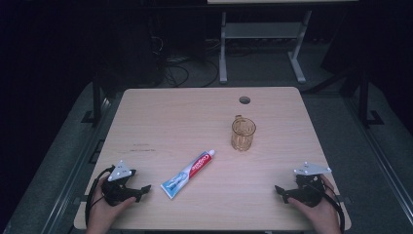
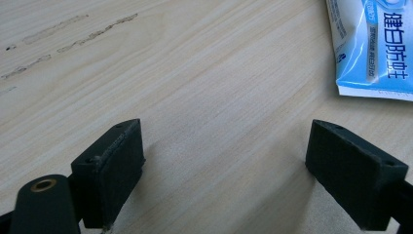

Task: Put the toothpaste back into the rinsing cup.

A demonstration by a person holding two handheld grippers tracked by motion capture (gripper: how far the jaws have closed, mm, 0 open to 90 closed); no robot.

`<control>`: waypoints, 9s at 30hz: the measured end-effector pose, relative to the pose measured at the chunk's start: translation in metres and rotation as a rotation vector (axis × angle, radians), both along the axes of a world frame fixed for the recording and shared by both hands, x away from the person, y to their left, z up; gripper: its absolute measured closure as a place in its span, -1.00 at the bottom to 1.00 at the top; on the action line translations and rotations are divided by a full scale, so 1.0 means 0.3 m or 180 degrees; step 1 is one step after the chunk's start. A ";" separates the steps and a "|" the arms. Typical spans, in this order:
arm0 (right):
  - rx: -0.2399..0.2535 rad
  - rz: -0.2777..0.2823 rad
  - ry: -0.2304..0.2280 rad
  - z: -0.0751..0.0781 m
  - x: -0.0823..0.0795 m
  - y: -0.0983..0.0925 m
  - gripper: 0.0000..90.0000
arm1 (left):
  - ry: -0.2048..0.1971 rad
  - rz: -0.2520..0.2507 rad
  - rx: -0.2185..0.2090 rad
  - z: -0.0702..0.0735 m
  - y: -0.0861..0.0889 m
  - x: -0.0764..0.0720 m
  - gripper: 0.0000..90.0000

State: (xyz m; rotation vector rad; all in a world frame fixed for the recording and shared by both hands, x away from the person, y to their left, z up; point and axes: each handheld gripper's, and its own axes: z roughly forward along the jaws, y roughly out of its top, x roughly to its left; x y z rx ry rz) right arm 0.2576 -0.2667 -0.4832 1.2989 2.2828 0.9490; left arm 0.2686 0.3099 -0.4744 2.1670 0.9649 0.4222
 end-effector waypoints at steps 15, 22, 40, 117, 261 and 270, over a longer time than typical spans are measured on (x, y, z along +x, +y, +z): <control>0.0000 -0.0007 -0.0002 0.000 0.003 -0.001 -1.00 | -0.0033 -0.0017 -0.0142 0.018 0.018 -0.023 -0.18; -0.0001 -0.0007 -0.0001 0.000 0.002 -0.001 -1.00 | -0.0010 -0.0143 -0.0258 0.055 -0.007 -0.024 0.31; 0.0000 -0.0006 -0.0003 0.000 0.003 -0.001 -1.00 | 0.0082 -0.0332 -0.0518 0.105 -0.098 -0.020 1.00; 0.0004 0.0022 -0.0003 0.000 0.002 0.000 -1.00 | 0.0196 -0.0427 -0.0233 0.051 -0.237 0.041 1.00; 0.0003 0.0050 -0.0005 0.000 0.000 0.001 -1.00 | 0.0340 -0.0971 -0.0073 0.074 -0.605 0.089 1.00; 0.0003 0.0051 -0.0005 0.000 0.000 0.001 -1.00 | 0.0346 -0.0923 -0.0063 0.075 -0.555 0.054 1.00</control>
